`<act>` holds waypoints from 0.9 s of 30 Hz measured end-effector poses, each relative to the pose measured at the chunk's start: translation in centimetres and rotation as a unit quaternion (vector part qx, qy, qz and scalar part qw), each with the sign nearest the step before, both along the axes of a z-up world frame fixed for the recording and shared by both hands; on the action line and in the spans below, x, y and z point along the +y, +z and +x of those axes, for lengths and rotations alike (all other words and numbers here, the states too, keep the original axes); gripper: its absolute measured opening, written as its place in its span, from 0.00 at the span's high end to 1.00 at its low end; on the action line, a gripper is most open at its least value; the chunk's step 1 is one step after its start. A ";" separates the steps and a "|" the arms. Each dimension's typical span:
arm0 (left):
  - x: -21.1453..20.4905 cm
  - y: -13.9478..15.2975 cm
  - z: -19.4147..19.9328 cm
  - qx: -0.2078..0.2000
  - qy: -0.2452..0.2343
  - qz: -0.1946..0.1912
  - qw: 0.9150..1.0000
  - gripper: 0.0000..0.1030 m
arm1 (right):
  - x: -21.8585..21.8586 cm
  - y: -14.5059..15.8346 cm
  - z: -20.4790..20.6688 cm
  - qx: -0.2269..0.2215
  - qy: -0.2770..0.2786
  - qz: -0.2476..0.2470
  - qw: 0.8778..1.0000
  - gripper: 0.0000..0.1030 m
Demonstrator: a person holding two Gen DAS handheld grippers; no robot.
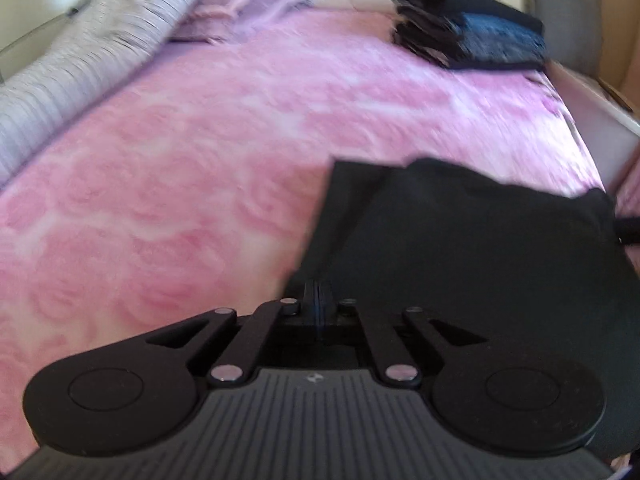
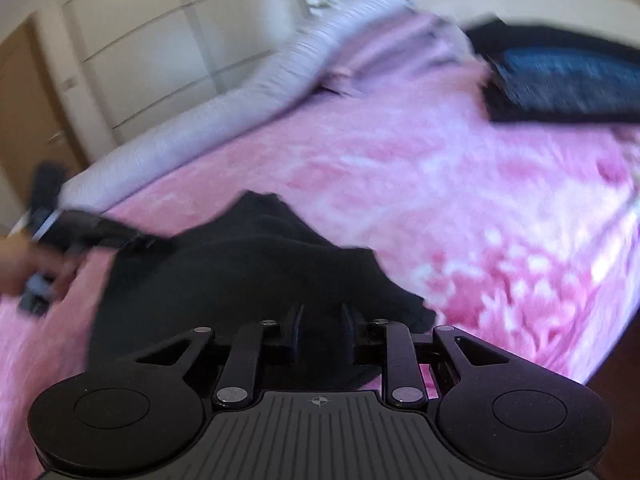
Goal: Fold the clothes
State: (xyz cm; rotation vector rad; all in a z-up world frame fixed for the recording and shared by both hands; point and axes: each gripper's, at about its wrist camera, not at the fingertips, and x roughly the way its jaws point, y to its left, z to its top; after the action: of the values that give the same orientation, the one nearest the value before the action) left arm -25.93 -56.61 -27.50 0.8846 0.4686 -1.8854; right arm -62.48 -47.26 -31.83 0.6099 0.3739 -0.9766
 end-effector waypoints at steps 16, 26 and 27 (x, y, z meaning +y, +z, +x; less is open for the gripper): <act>7.2 -2.4 2.0 -0.052 -0.013 -0.014 0.998 0.88 | 6.1 -2.3 6.4 0.059 0.179 0.023 0.982 0.74; 10.0 0.7 1.9 -0.088 0.020 -0.013 0.996 0.81 | 8.7 -0.3 3.4 0.096 0.106 0.036 0.989 0.64; 11.2 1.0 1.9 -0.085 0.019 -0.014 0.996 0.80 | 9.2 0.1 3.0 0.097 0.095 0.036 0.990 0.54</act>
State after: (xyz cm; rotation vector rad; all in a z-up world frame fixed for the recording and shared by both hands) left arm -24.05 -45.42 -26.48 1.0000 0.3514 -1.7609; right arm -59.47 -38.02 -31.74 0.5350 0.6305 -0.8430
